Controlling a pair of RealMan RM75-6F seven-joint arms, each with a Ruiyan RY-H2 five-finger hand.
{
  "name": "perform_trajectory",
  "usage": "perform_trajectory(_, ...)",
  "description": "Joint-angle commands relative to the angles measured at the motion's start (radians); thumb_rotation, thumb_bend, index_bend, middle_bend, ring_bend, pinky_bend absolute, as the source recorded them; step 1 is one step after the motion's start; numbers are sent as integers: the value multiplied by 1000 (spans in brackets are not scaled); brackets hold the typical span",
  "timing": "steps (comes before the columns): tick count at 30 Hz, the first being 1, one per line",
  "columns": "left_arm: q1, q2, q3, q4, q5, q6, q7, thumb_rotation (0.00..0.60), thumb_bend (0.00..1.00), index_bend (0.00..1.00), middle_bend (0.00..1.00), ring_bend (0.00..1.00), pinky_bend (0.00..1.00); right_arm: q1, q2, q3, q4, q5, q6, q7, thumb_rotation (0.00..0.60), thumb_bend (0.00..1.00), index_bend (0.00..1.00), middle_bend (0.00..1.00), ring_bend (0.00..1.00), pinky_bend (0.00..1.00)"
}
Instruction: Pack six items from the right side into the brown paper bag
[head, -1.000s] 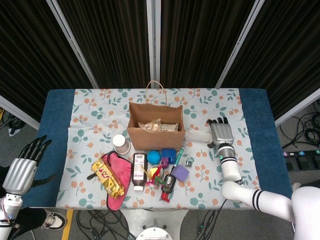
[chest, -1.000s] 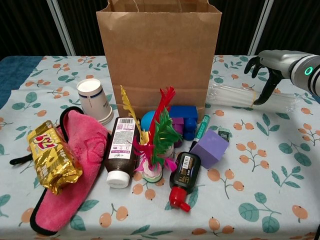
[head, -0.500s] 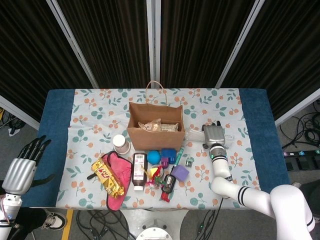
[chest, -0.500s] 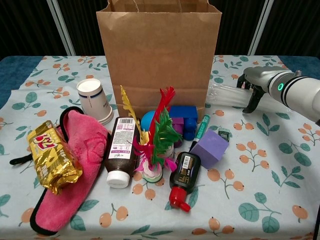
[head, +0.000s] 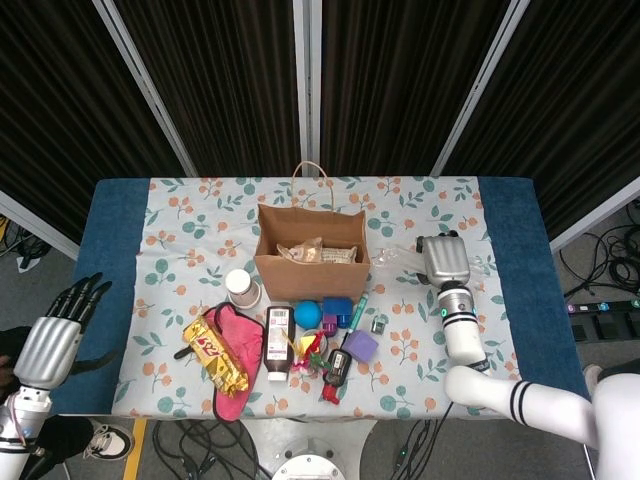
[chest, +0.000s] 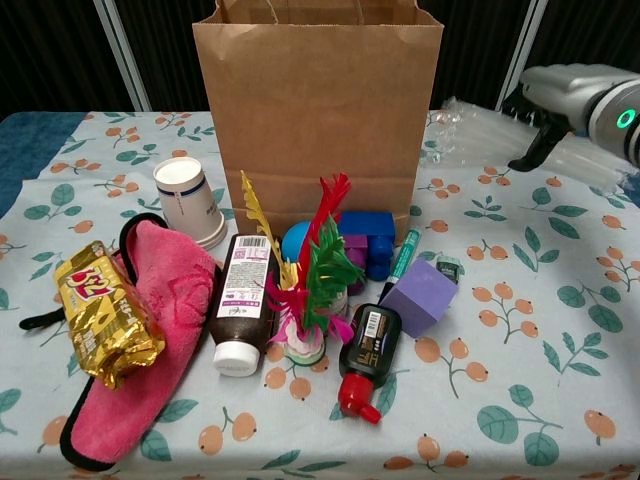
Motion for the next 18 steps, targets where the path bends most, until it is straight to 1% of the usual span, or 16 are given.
perform_trajectory(1,-3,-5,4,-1,8,-3,3,600,16,100,130,34,154,-46,233,78,-320,-48,127,-8,600,237,573,523,376,264)
perform_trajectory(4,-4,-9,9,-6,19,-2,8,600,16,100,130,34,154,-45,349,141,-490,-45,182,-35,600,239,580,527,381,273)
perform_trajectory(5,-4,-9,10,-9,22,0,10,600,16,100,130,34,154,-42,397,174,-561,-35,204,-48,600,240,585,530,385,278)
perform_trajectory(6,-4,-8,10,-12,24,1,12,600,16,100,130,34,154,-36,430,199,-608,-26,221,-60,600,239,588,533,388,282)
perform_trajectory(8,-3,-5,10,-19,27,6,16,600,16,100,130,34,154,-13,492,258,-686,-1,258,-92,600,239,592,537,393,287)
perform_trajectory(10,-2,-1,10,-24,28,11,17,600,16,100,130,34,154,18,527,312,-731,43,275,-110,600,239,593,539,394,289)
perform_trajectory(11,-1,1,9,-26,27,13,17,600,16,100,130,34,154,43,541,345,-751,80,282,-118,600,240,594,539,394,289)
perform_trajectory(14,1,7,7,-35,21,15,13,600,16,100,130,34,154,114,545,404,-774,164,293,-135,600,239,594,539,394,289)
perform_trajectory(16,0,11,6,-40,21,16,15,600,16,100,130,34,154,156,526,426,-775,191,306,-132,600,240,594,539,394,288)
perform_trajectory(18,-1,15,3,-45,21,18,16,600,15,100,130,34,154,202,484,441,-767,184,324,-109,600,239,594,539,394,288)
